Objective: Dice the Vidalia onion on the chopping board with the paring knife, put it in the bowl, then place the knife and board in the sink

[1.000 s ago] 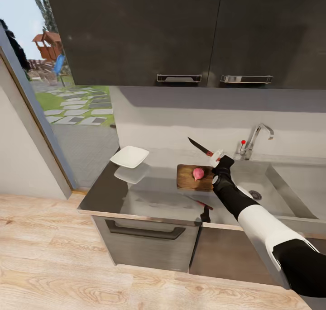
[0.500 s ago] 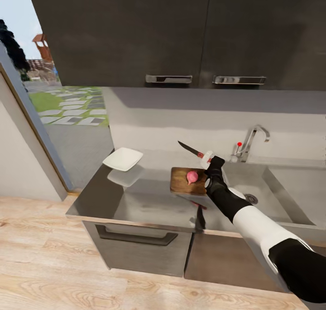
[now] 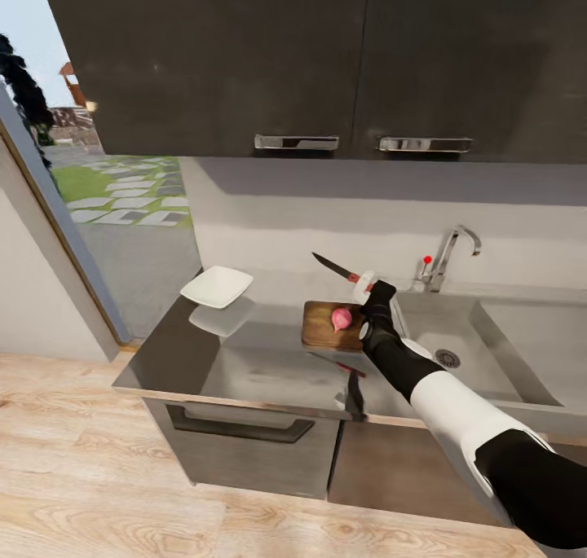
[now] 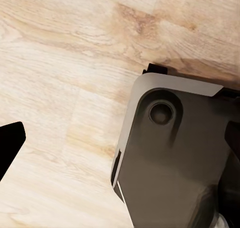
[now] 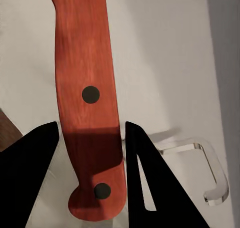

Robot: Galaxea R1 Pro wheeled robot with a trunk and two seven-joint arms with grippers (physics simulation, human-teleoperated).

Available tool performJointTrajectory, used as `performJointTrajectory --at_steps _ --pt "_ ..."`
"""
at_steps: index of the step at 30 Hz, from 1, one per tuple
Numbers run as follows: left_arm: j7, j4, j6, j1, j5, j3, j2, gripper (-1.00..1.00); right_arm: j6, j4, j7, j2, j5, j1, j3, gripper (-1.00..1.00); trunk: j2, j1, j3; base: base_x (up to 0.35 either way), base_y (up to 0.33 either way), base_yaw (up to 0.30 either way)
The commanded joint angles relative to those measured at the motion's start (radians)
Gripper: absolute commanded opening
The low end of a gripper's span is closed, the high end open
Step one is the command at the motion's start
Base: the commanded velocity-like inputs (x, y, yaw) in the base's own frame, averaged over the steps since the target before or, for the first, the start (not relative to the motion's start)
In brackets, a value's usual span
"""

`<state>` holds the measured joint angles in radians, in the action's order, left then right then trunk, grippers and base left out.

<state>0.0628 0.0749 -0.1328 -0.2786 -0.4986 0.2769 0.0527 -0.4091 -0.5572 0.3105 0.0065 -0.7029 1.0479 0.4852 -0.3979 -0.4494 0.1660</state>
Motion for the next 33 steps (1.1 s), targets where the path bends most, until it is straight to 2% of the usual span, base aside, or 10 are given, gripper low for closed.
performJointTrajectory --at_steps 1,13,23,29,33 --pt "0.000 0.003 -0.005 -0.001 -0.006 0.008 -0.001 1.00 -0.009 0.000 0.002 0.001 -0.006 0.001 0.005 -1.00 -0.002 -0.001 0.002 0.000 -0.002 0.000" --pt "0.000 0.003 -0.005 -0.001 -0.006 0.008 -0.001 1.00 -0.010 0.000 0.004 0.007 -0.006 0.001 0.006 -1.00 -0.002 -0.001 -0.011 0.000 0.000 -0.091" --pt "-0.001 0.004 -0.005 -0.002 -0.006 0.010 -0.002 1.00 -0.010 0.000 0.004 0.045 -0.006 0.001 0.007 -1.00 -0.002 -0.001 -0.026 0.000 0.000 -0.126" --pt "-0.001 0.005 -0.004 -0.001 -0.006 0.010 -0.002 1.00 -0.010 0.015 0.004 0.054 -0.006 0.001 0.008 -1.00 -0.002 -0.001 -0.034 0.000 0.000 -0.131" --pt "-0.001 0.005 -0.004 -0.001 -0.005 0.010 -0.011 1.00 -0.010 0.029 0.004 0.054 -0.006 0.001 0.007 -1.00 -0.002 -0.001 -0.040 0.000 0.000 -0.131"
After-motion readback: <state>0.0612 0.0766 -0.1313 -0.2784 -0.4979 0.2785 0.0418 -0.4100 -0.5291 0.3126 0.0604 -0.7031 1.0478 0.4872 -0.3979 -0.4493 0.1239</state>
